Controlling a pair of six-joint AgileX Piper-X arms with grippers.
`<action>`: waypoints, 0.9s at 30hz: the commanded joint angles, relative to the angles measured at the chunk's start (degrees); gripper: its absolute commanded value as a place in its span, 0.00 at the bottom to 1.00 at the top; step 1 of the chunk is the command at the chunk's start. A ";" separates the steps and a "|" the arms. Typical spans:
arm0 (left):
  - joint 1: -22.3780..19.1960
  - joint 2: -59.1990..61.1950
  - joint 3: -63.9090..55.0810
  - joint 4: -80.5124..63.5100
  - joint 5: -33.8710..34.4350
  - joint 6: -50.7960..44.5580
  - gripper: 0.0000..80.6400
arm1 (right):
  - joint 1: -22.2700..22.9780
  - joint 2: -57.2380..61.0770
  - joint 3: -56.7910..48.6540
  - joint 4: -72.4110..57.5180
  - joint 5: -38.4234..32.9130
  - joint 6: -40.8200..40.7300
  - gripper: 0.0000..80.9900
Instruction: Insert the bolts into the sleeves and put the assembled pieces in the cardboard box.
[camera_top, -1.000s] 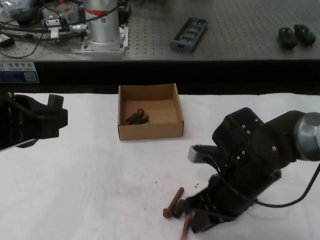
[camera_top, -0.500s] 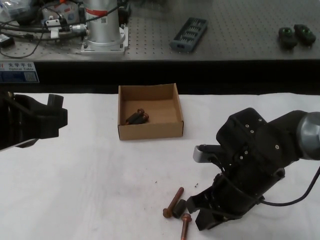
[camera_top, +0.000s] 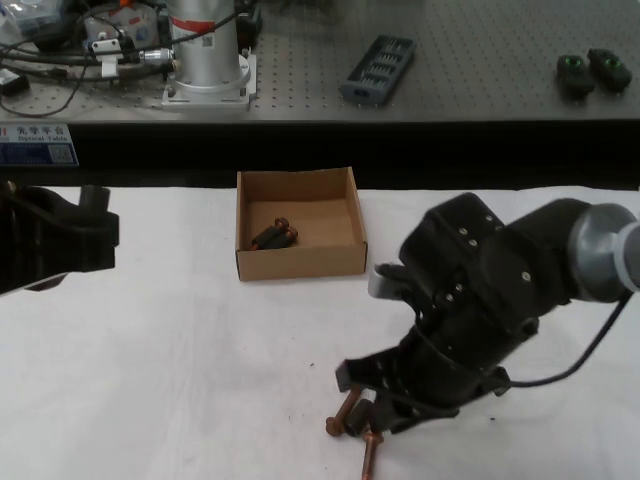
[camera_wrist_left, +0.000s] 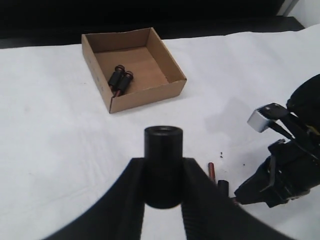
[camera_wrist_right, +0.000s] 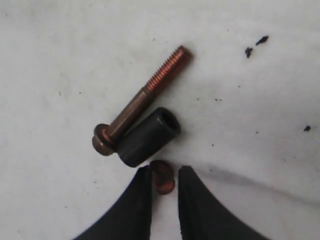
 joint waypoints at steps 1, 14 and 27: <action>0.18 -0.67 -0.02 -0.65 -2.67 0.36 0.12 | 1.01 -0.15 -1.74 1.37 2.47 3.61 0.20; 0.18 -0.67 -0.02 -0.65 -6.15 1.90 0.12 | 5.02 -0.15 -2.16 3.17 4.12 28.18 0.35; 0.18 -4.86 -0.02 -1.50 -11.39 4.99 0.12 | 5.47 -0.15 -6.51 8.30 12.52 35.80 0.35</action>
